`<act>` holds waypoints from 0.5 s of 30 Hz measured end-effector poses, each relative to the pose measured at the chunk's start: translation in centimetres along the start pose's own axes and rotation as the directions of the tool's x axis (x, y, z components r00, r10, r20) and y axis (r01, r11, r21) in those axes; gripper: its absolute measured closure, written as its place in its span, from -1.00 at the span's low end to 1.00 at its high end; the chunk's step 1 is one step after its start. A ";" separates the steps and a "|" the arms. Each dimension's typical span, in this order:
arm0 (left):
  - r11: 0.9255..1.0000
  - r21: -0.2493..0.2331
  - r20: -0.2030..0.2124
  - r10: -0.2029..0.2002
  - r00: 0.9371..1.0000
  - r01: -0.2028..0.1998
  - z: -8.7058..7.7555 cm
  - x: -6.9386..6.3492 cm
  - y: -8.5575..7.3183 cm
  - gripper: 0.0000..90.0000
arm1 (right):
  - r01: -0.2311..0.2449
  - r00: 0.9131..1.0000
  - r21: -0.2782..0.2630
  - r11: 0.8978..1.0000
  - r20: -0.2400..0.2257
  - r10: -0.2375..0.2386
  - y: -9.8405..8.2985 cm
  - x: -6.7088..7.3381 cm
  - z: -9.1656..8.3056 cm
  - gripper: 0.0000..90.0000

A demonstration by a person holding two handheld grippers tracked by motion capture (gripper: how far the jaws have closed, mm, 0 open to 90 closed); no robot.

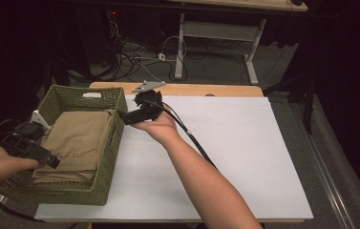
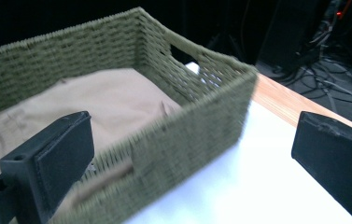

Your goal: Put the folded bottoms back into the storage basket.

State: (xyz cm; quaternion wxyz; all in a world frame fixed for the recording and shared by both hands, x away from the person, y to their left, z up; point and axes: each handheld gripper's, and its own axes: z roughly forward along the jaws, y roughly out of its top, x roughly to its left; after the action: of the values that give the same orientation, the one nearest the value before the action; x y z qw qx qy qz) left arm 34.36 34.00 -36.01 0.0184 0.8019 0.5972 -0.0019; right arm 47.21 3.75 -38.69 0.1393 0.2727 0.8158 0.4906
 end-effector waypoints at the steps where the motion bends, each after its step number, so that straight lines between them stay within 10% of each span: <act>1: 1.000 -0.006 0.001 -0.001 1.000 0.001 -0.1 -0.3 0.0 -1.00 | -0.006 1.000 -0.002 1.000 0.003 0.006 -0.4 -0.3 -0.6 -0.99; 15: 0.997 -0.050 0.014 0.063 0.998 -0.062 -1.1 -5.8 1.1 -1.00 | -0.007 0.996 -0.062 0.998 0.085 0.013 -6.6 -2.7 -8.8 -0.99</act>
State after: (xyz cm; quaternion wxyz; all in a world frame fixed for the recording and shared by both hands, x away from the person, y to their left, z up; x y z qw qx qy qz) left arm 33.73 28.15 -34.70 0.0429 0.8194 0.5716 0.0073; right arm 43.04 -6.62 -40.36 0.1799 0.2931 0.7923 0.5040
